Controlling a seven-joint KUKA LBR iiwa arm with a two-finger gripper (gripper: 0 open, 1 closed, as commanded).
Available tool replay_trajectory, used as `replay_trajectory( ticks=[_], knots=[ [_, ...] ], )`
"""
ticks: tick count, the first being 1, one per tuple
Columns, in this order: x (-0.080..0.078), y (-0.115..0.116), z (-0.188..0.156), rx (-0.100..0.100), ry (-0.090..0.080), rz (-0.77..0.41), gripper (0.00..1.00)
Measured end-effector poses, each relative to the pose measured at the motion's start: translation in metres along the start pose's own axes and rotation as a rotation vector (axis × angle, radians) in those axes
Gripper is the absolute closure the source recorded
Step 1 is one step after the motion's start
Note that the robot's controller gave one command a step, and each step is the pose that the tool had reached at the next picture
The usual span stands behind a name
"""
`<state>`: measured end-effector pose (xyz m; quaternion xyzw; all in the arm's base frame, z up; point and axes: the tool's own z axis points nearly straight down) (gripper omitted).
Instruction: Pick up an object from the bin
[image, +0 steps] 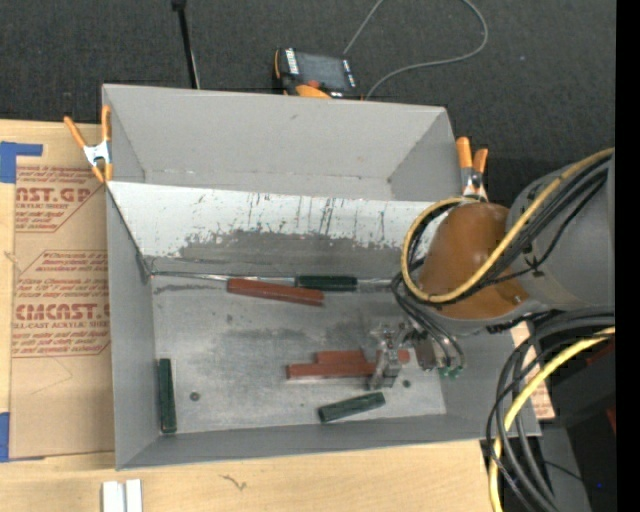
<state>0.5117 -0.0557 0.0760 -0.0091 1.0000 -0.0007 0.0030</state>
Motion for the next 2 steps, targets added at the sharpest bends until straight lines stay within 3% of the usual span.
replay_trajectory(
  ticks=[1, 2],
  knots=[
    [-0.0066, 0.0145, -0.1468, -0.001, -0.002, -0.709, 1.0],
    [-0.0054, 0.0146, -0.1445, -0.005, 0.002, -0.706, 0.0]
  ],
)
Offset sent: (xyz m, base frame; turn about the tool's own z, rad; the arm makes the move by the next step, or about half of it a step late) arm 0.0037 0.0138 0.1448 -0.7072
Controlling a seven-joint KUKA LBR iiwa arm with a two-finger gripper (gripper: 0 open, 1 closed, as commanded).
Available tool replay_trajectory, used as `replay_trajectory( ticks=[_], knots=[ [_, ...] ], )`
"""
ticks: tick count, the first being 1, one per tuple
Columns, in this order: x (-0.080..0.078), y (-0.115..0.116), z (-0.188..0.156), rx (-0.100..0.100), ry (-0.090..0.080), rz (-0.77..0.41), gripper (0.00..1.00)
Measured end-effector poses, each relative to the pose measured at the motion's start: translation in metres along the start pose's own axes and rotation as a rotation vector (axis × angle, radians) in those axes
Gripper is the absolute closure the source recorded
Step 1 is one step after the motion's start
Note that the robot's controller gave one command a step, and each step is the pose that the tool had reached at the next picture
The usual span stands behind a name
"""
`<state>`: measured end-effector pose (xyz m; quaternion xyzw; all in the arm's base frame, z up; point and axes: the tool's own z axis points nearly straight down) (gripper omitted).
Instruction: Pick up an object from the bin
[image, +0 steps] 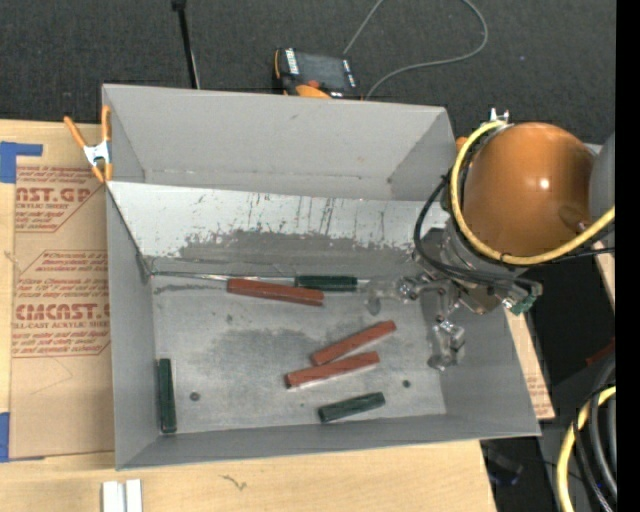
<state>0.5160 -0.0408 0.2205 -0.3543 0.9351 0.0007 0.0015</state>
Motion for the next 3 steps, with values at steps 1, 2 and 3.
replay_trajectory(
  ticks=[1, 2, 3],
  knots=[
    [-0.026, -0.013, 0.154, -0.006, 0.004, -0.076, 0.0],
    [-0.028, -0.015, 0.149, 0.0, -0.001, -0.074, 1.0],
    [-0.063, 0.003, 0.02, 0.005, -0.006, -0.03, 1.0]
  ],
)
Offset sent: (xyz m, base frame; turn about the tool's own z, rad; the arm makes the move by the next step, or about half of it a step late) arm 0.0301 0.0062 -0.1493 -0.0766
